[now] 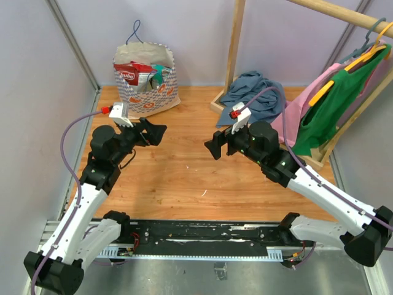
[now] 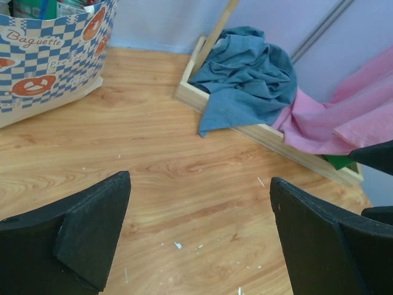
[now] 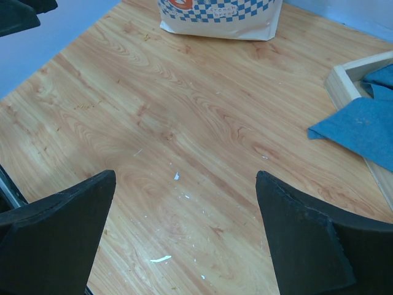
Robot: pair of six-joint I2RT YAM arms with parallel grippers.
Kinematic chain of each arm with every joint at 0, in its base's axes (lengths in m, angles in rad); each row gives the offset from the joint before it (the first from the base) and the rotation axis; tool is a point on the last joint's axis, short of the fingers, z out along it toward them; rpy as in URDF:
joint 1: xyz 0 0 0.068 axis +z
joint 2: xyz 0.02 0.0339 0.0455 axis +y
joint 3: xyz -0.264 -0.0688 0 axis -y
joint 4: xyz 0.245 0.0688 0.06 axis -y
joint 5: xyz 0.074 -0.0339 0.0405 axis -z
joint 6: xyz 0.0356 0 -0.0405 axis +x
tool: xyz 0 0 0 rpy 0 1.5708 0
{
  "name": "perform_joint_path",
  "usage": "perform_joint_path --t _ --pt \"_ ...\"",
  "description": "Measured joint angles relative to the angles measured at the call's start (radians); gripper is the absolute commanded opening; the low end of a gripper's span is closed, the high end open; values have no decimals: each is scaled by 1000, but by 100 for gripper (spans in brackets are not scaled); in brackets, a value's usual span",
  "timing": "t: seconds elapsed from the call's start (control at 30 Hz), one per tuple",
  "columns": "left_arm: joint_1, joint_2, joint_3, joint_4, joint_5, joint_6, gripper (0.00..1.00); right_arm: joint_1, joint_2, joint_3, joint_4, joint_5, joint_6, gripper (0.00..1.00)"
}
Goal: Take the snacks out of the paper bag
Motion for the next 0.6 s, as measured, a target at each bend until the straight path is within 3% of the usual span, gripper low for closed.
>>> perform_joint_path --t 0.3,0.5,0.6 --pt "0 -29 -10 0 -1 2 100 -6 -23 -13 19 53 1 98" --pt "2 -26 -15 1 -3 5 100 -151 -14 -42 41 -15 96 99" --pt "15 -10 -15 15 -2 5 100 -130 25 -2 -1 -2 96 98"
